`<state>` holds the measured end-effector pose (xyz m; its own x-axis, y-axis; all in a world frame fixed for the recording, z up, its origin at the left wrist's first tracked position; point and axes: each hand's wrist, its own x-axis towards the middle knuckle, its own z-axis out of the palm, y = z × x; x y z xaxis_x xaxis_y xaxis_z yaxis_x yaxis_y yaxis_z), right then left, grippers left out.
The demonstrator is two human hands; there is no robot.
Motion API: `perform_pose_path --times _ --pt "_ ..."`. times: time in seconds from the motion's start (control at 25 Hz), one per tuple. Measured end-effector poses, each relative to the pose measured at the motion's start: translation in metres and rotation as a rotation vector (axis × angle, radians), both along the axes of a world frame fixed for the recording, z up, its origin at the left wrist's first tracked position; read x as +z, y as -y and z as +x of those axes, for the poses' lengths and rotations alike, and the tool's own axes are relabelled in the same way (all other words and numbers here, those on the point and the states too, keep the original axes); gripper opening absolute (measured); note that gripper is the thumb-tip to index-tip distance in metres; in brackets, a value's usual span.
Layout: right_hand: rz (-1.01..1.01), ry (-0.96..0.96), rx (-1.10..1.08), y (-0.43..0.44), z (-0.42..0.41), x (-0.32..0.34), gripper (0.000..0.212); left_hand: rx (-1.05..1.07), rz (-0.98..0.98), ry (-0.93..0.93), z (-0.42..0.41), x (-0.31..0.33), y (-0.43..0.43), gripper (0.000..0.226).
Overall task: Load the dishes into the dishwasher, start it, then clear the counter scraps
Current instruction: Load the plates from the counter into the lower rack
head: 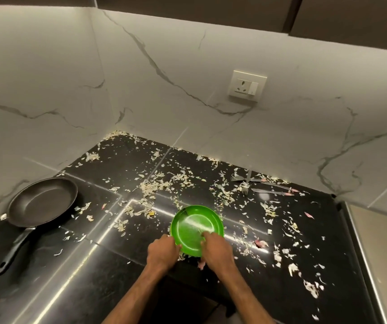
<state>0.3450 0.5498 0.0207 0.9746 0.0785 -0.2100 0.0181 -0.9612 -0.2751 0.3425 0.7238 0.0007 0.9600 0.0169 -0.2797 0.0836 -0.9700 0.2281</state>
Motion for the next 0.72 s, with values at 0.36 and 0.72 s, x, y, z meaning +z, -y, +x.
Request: perform_pose_path --times 0.36,0.72 --pt "0.633 -0.002 -0.686 0.025 0.010 -0.010 0.052 0.211 -0.318 0.046 0.008 0.022 0.009 0.025" --pt "1.336 0.202 -0.838 0.065 -0.055 0.012 0.036 0.032 -1.159 0.131 0.004 0.075 0.046 0.017"
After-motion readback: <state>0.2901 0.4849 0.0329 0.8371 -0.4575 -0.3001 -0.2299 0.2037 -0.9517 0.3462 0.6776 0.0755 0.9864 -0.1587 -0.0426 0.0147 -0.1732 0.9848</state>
